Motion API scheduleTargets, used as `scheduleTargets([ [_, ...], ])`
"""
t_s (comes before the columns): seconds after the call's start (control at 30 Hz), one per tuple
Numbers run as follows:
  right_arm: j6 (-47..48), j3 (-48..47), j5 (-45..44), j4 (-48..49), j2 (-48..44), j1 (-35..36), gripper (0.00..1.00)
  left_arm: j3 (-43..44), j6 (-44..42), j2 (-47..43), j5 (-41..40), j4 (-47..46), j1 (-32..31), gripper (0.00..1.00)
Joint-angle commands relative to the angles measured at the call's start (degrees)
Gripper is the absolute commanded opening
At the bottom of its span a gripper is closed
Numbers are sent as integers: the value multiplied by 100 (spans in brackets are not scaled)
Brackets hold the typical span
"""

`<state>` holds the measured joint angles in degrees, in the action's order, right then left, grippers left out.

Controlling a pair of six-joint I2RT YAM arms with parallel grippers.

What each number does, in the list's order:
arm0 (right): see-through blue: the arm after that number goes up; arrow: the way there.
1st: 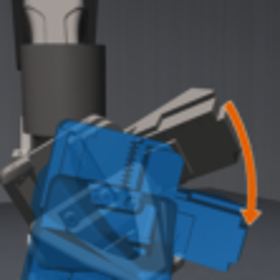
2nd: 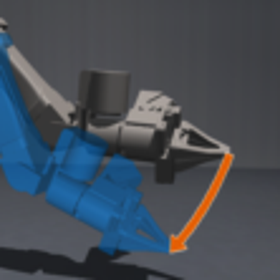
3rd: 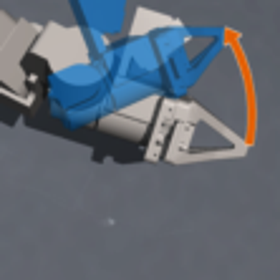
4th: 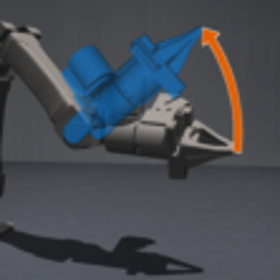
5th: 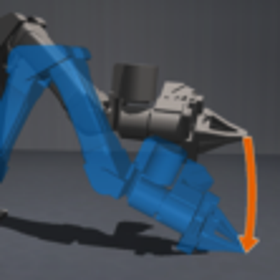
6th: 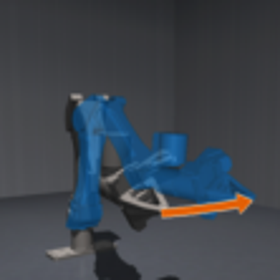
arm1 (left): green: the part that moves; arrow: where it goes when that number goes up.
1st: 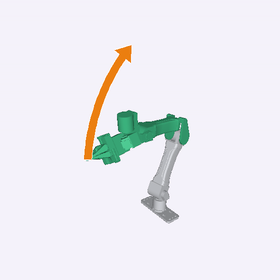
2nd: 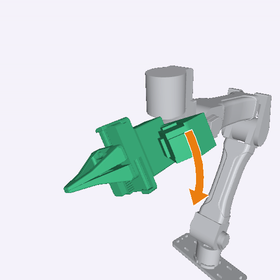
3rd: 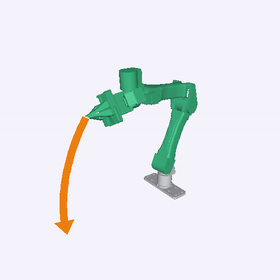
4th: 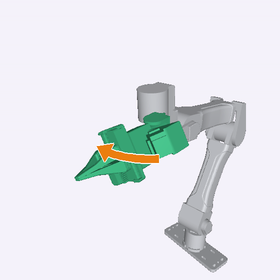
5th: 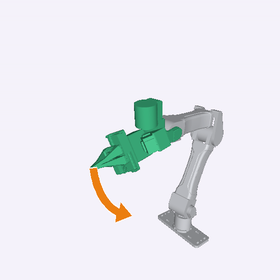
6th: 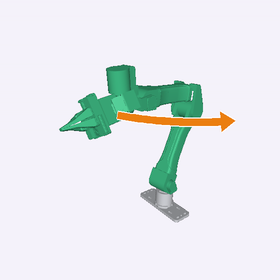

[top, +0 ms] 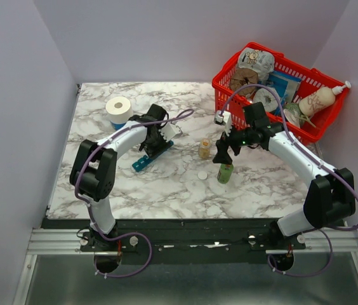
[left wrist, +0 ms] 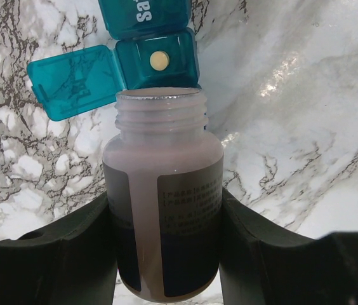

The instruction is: Sort the pills into containers

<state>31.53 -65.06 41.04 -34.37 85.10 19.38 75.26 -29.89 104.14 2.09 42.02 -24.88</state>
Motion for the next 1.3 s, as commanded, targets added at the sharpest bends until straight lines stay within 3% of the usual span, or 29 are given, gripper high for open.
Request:
scheduleTargets([
  [0.0,73,-16,185,-96,24,-48,100,234,115,159,-304,280,-60,0],
  [1.27,82,-16,247,-140,68,-101,100,824,265,494,-737,897,-298,0],
])
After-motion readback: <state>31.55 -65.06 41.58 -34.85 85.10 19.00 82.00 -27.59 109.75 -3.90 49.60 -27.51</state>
